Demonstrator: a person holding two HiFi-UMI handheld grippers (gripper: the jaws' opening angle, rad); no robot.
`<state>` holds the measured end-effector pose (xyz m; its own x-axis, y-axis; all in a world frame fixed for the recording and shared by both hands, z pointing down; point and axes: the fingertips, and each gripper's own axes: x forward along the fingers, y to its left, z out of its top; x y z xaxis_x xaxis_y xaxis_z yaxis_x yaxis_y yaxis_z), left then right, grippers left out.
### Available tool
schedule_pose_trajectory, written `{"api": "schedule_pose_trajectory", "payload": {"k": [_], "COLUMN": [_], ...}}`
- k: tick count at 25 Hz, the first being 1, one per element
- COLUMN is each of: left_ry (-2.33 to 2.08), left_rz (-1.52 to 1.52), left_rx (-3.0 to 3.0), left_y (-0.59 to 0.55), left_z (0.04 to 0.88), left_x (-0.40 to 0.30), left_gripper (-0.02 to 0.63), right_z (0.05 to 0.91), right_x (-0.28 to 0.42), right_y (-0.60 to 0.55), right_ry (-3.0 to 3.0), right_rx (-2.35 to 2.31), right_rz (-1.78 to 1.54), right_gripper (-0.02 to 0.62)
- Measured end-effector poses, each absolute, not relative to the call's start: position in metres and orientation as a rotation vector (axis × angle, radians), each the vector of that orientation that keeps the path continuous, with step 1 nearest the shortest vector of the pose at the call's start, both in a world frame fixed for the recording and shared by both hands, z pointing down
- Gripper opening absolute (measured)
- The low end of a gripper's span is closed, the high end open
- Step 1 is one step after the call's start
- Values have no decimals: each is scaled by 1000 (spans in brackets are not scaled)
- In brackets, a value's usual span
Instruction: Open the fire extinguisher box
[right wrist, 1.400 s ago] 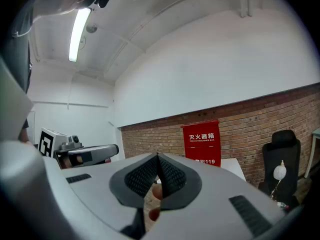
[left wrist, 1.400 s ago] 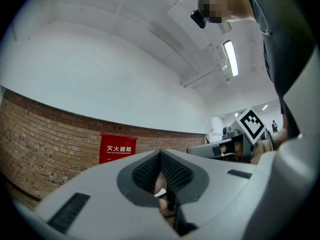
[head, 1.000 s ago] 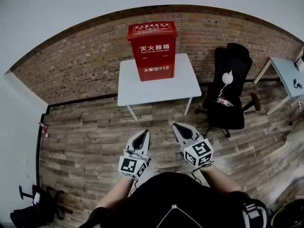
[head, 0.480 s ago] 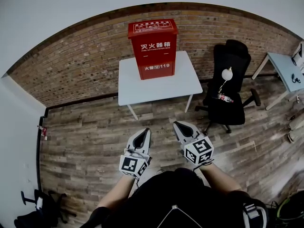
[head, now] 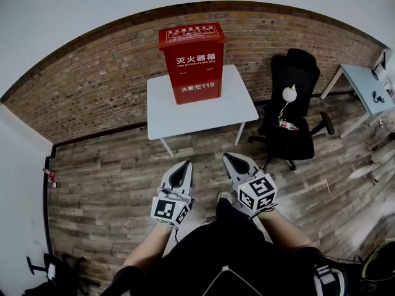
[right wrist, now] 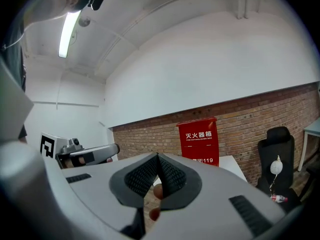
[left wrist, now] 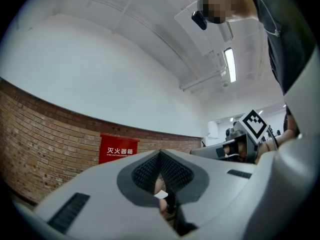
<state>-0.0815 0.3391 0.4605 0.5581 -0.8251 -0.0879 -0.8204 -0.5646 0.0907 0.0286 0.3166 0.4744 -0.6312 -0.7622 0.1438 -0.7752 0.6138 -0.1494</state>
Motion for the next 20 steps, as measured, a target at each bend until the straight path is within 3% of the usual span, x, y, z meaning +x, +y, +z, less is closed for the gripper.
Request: {"api": "schedule_pose_trajectory", "payload": {"k": [20], "left_ry": [-1543], "left_rz": [-167], "left_rx": [2686], "left_y": [192], "left_z": [454], "left_x": [-53], "left_gripper": [48], "right_z": [468], "right_x": [61], "right_y": [157], "right_ry": [-2822], "right_rx": [1205], "right_rz": [301], "right_gripper": [18]}}
